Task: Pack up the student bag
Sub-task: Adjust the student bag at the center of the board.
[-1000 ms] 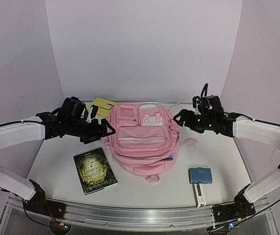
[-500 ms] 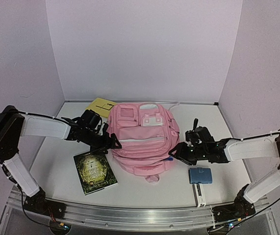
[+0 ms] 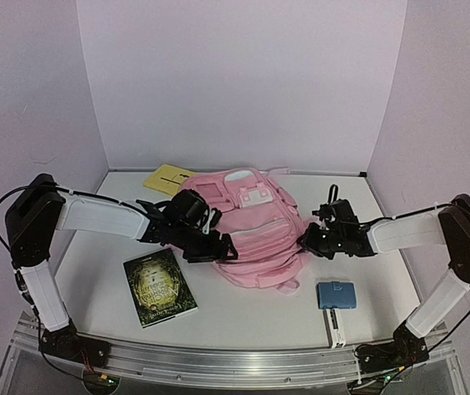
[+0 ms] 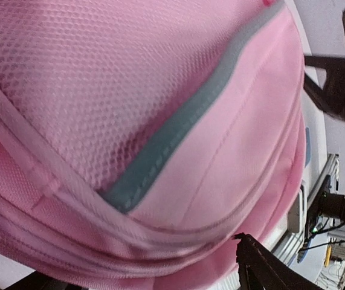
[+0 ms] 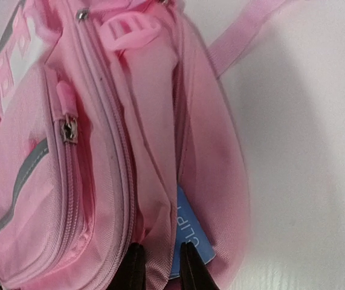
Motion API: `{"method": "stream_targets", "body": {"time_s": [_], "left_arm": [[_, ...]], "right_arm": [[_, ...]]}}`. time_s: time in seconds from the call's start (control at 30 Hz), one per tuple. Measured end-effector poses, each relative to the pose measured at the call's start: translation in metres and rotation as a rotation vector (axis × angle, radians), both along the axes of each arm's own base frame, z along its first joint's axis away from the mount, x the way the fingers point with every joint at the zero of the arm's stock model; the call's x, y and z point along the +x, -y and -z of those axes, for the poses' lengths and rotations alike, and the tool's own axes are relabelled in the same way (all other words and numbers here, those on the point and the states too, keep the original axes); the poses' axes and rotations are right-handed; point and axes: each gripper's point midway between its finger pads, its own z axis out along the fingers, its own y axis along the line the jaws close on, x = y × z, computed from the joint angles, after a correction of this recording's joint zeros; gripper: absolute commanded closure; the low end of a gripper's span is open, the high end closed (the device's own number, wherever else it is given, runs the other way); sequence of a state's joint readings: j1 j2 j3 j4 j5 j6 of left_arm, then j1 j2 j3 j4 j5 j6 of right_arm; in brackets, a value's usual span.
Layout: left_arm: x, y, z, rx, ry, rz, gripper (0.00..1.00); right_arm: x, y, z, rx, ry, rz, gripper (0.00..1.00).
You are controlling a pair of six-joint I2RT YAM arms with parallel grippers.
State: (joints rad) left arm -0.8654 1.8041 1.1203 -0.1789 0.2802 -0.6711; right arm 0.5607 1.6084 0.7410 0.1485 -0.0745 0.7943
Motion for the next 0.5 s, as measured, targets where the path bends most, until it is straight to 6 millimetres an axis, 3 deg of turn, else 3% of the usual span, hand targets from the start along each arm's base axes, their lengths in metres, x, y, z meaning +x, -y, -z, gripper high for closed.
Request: {"method": "stream_targets", "body": {"time_s": [0.17,0.33,0.43,0.5], "left_arm": [[-0.021,0.006,-0.02,-0.029,0.035,0.063,0.1],[-0.017,-0.024,-0.058,-0.019,0.138,0.023,0.09],[-0.008,-0.049,-0.061,-0.002,0.174,-0.015,0.22],[0.001,-0.066,-0.049,0.033,0.176,-0.034,0.32]], "right_arm": [[0.03,0.02,-0.02,-0.025,0.07,0.018,0.6],[0.033,0.018,-0.044,-0.076,0.13,-0.046,0.4],[0.025,0.021,-0.066,-0.087,0.175,-0.076,0.35],[0.016,0.023,-0.083,-0.082,0.212,-0.092,0.35]]}}
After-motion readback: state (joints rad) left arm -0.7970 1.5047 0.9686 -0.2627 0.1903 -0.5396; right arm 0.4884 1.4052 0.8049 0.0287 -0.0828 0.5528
